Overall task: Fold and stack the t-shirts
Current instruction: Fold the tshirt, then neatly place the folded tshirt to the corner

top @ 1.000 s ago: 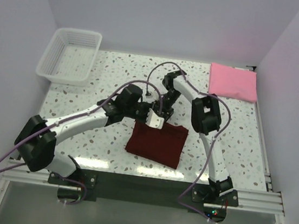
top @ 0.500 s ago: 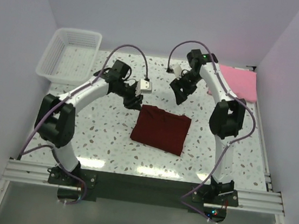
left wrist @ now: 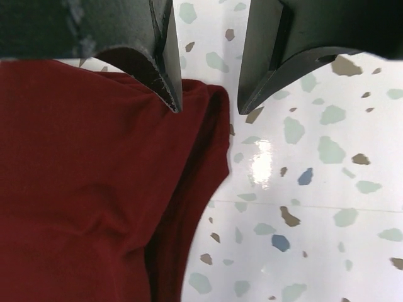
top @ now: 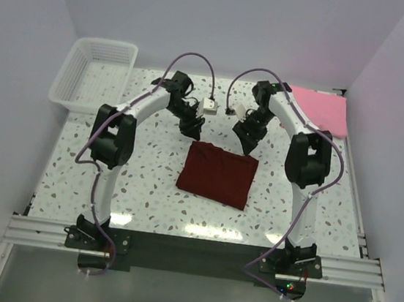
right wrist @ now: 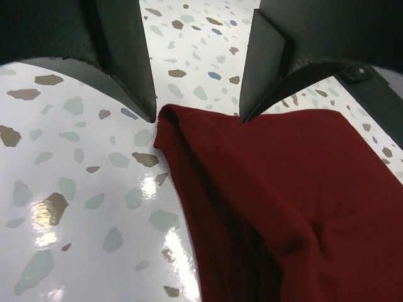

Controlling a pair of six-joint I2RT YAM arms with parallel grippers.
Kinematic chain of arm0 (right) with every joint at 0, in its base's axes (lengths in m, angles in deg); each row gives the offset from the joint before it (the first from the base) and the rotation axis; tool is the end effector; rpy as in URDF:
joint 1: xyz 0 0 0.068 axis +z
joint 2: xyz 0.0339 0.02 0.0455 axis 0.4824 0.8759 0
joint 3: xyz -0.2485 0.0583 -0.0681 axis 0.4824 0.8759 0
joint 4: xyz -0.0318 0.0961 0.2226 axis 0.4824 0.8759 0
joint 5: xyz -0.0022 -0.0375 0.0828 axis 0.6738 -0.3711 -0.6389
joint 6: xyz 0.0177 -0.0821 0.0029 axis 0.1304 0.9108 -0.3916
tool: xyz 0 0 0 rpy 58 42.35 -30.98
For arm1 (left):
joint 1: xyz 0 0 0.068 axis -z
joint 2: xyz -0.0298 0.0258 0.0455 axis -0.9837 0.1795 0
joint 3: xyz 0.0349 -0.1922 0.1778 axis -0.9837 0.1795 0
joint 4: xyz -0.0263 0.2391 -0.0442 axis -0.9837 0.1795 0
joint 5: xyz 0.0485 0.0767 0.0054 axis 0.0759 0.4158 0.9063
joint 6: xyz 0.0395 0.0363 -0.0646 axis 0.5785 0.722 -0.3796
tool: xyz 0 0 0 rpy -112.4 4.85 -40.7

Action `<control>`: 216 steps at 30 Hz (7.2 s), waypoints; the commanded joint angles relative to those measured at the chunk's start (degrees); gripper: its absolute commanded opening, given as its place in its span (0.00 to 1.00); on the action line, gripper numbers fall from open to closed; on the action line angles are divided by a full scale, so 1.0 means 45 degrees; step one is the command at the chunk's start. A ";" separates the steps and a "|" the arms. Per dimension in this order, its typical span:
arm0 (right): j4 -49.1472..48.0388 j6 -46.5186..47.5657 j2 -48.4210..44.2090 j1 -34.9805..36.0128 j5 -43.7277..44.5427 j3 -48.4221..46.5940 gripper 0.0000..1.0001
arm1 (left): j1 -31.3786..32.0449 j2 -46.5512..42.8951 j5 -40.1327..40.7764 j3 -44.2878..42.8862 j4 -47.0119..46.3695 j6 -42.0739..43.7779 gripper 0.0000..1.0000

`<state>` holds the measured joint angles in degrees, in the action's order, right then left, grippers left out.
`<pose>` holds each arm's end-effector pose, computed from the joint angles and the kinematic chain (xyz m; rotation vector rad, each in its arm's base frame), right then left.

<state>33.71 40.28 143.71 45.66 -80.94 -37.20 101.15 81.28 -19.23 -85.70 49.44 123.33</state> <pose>0.3870 0.1452 0.1793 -1.5063 2.5985 0.5556 0.3942 -0.2115 0.1767 1.5966 1.9010 -0.8929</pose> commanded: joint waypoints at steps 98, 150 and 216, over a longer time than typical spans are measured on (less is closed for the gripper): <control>-0.3933 -0.8211 -0.3611 -0.1124 -0.7025 0.4290 0.99 | -0.1130 -0.6333 -0.2686 0.8310 -0.7649 -1.2223 1.00; -0.9871 -1.2587 0.3263 -0.2117 -0.9428 0.1644 0.99 | -0.2433 0.0615 -0.1966 0.6012 -1.6191 -1.8608 1.00; -1.1272 -1.3404 -0.5547 -0.3679 -0.5114 1.1272 0.99 | 0.6590 -0.3116 0.4931 0.6911 -1.1503 0.0360 0.00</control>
<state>-8.06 -12.20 117.00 29.01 -98.27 12.13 130.81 72.12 8.35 -53.79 -2.99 127.18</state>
